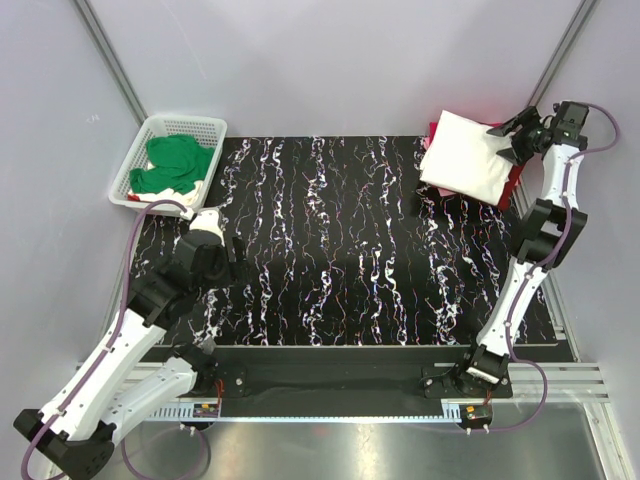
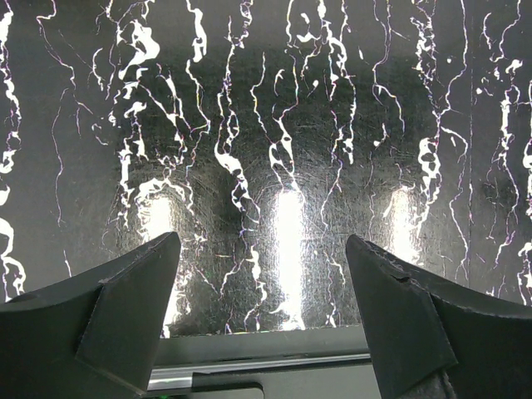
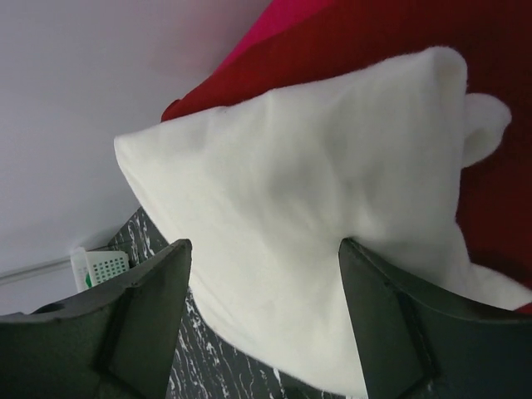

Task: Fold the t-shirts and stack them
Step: Reset both grippers

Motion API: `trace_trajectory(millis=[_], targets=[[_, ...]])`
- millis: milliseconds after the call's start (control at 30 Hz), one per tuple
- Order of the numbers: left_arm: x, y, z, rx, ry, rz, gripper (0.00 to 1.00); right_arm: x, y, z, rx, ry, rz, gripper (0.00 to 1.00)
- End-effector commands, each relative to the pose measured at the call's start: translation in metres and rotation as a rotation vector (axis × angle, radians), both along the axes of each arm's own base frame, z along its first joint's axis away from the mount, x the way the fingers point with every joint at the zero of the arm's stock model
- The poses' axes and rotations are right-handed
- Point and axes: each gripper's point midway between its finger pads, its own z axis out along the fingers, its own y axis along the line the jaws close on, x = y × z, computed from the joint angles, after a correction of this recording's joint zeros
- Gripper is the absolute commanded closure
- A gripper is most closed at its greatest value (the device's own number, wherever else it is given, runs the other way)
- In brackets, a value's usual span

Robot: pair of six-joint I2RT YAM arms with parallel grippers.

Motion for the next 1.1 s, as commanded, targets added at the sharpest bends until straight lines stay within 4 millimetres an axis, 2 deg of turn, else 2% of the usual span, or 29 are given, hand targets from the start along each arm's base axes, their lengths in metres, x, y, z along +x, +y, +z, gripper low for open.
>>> trace_trajectory(millis=[0, 133, 267, 367, 400, 467, 500, 533, 567, 600, 633, 667, 700, 733, 767, 800, 833, 867, 900, 933, 967, 1000, 1033, 1067], targets=[[0.006, 0.001, 0.009, -0.010, -0.048, 0.021, 0.13, 0.024, -0.022, 0.021, -0.061, -0.121, -0.025, 0.22], [0.007, 0.001, 0.008, -0.008, -0.044, 0.022, 0.12, 0.028, -0.043, 0.015, -0.075, -0.131, -0.062, 0.21], [0.007, 0.000, 0.007, -0.006, -0.038, 0.018, 0.12, 0.026, -0.040, 0.036, -0.059, -0.173, -0.046, 0.18], [0.007, 0.001, 0.008, -0.009, -0.044, 0.024, 0.12, 0.019, -0.032, 0.070, -0.040, -0.217, -0.034, 0.13], [0.007, 0.001, 0.009, -0.009, -0.048, 0.024, 0.12, 0.012, -0.029, 0.099, -0.057, -0.254, -0.043, 0.11], [0.007, 0.002, 0.010, -0.011, -0.053, 0.028, 0.12, 0.001, -0.028, 0.127, -0.092, -0.277, -0.069, 0.08], [0.006, 0.002, 0.010, -0.012, -0.054, 0.026, 0.12, -0.010, -0.027, 0.164, -0.141, -0.323, -0.103, 0.06], [0.006, 0.003, 0.010, -0.012, -0.057, 0.027, 0.12, -0.020, -0.023, 0.179, -0.177, -0.324, -0.114, 0.04], [0.006, 0.003, 0.011, -0.014, -0.058, 0.028, 0.12, -0.037, -0.016, 0.217, -0.226, -0.377, -0.129, 0.03], [0.006, 0.003, 0.011, -0.014, -0.062, 0.029, 0.12, -0.047, -0.011, 0.235, -0.250, -0.400, -0.135, 0.00], [0.006, 0.003, 0.013, -0.017, -0.065, 0.030, 0.12, -0.054, -0.001, 0.239, -0.244, -0.400, -0.121, 0.00], [0.006, 0.004, 0.013, -0.018, -0.068, 0.029, 0.12, -0.078, 0.016, 0.276, -0.258, -0.463, -0.113, 0.00], [0.005, 0.004, 0.014, -0.019, -0.070, 0.032, 0.12, -0.089, 0.032, 0.286, -0.238, -0.484, -0.077, 0.00], [0.005, 0.005, 0.014, -0.018, -0.074, 0.035, 0.12, -0.088, 0.056, 0.267, -0.202, -0.466, -0.020, 0.00], [0.005, 0.005, 0.015, -0.022, -0.078, 0.036, 0.11, -0.118, 0.081, 0.297, -0.203, -0.535, 0.017, 0.01], [0.005, 0.006, 0.015, -0.021, -0.080, 0.040, 0.11, -0.130, 0.106, 0.296, -0.142, -0.540, 0.060, 0.01], [0.005, 0.006, 0.017, -0.023, -0.084, 0.040, 0.11, -0.129, 0.125, 0.257, -0.089, -0.505, 0.099, 0.00], [0.005, 0.007, 0.017, -0.023, -0.086, 0.041, 0.11, -0.161, 0.175, 0.274, -0.053, -0.571, 0.187, 0.00], [0.005, 0.007, 0.017, -0.021, -0.086, 0.043, 0.11, -0.172, 0.200, 0.260, -0.005, -0.560, 0.217, 0.00], [0.004, 0.007, 0.017, -0.025, -0.087, 0.040, 0.11, -0.178, 0.225, 0.209, 0.074, -0.492, 0.237, 0.00], [0.004, 0.007, 0.018, -0.025, -0.089, 0.041, 0.11, -0.216, 0.294, 0.209, 0.112, -0.522, 0.390, 0.00], [0.003, 0.006, 0.020, -0.033, -0.095, 0.036, 0.11, -0.224, 0.312, 0.186, 0.084, -0.500, 0.392, 0.00], [0.003, 0.007, 0.021, -0.035, -0.099, 0.037, 0.11, -0.246, 0.336, 0.144, 0.075, -0.424, 0.430, 0.00], [0.003, 0.007, 0.022, -0.037, -0.104, 0.035, 0.11, -0.272, 0.374, 0.121, 0.069, -0.391, 0.521, 0.00]])
